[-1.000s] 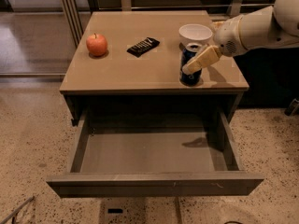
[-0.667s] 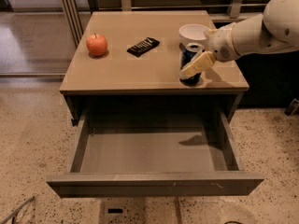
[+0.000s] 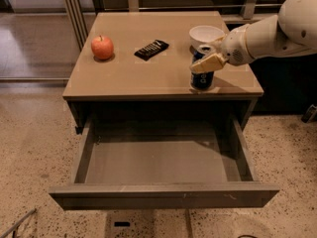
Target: Place pepsi can into top drawer
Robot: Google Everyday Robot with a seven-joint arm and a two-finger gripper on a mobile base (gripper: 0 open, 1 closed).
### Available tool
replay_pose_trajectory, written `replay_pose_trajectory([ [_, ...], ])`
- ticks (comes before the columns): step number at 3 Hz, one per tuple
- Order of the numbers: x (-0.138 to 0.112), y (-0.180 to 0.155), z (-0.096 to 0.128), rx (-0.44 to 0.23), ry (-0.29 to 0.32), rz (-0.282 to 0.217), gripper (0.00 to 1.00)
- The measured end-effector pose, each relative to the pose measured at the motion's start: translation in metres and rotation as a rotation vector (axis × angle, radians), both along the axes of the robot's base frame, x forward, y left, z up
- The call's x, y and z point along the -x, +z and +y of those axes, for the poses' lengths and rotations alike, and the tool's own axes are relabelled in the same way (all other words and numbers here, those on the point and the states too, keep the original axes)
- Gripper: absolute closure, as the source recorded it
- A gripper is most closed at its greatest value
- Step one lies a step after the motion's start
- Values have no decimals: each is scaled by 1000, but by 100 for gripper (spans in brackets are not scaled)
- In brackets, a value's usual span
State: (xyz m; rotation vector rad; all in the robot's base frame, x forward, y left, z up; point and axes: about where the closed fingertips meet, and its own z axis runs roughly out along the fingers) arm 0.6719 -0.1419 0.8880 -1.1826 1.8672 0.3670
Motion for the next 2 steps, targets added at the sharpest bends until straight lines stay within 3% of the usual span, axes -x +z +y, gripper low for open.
replay_pose_trajectory([
  [1, 0, 0, 0, 0, 0, 0, 65],
  [2, 15, 6, 1, -29, 59, -21, 97],
])
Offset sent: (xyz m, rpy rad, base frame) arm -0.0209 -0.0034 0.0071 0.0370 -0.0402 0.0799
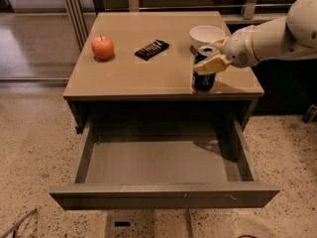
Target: Place pepsi can into top drawer
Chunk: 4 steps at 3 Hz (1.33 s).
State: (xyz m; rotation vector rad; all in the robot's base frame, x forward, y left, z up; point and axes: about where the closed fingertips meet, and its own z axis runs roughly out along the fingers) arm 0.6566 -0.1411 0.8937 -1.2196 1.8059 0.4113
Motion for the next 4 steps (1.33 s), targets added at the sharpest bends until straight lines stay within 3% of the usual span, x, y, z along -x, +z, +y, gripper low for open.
replay_pose_trajectory([
  [1, 25, 7, -3, -23, 83, -14, 100],
  [2, 71, 21, -1, -47, 262, -5, 100],
  [3, 79, 16, 1, -43, 288, 21, 100],
  [4, 84, -12, 11, -20, 327, 22, 100],
])
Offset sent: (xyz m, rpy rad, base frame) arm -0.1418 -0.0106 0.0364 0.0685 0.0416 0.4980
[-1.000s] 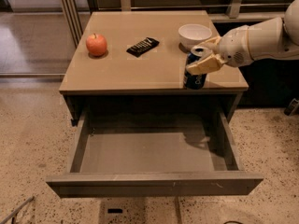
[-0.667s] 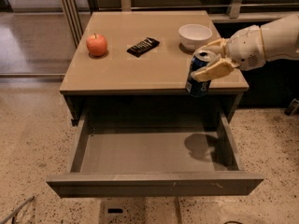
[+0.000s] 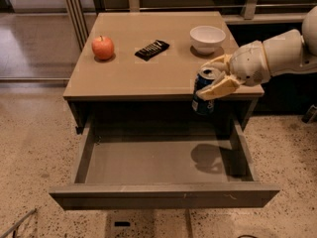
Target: Place pepsi can into top drawer
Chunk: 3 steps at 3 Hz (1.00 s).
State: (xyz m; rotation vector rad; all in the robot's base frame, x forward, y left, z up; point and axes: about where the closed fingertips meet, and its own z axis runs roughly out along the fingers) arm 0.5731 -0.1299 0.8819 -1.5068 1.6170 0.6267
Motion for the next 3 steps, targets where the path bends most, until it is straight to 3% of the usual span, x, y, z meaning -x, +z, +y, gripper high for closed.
replay_pose_trajectory([
  [2, 33, -84, 18, 15, 41, 55, 100],
  [3, 49, -158, 22, 44, -17, 73, 100],
])
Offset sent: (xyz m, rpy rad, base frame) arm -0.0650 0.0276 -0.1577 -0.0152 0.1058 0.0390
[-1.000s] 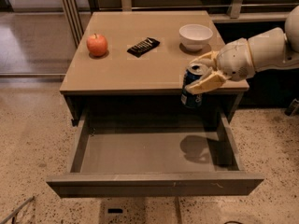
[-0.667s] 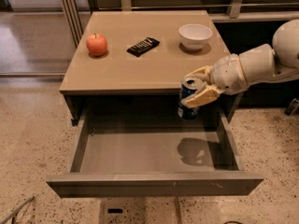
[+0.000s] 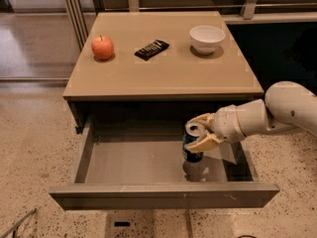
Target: Place pepsi can into top drawer
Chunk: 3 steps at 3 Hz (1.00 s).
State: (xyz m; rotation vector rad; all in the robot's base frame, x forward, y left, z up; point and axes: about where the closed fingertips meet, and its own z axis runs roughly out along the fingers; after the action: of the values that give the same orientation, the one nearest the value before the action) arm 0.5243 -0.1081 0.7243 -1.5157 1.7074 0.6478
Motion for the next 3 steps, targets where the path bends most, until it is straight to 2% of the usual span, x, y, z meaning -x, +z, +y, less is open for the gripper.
replay_pose_trajectory([
  [3, -11, -32, 9, -30, 41, -33, 100],
])
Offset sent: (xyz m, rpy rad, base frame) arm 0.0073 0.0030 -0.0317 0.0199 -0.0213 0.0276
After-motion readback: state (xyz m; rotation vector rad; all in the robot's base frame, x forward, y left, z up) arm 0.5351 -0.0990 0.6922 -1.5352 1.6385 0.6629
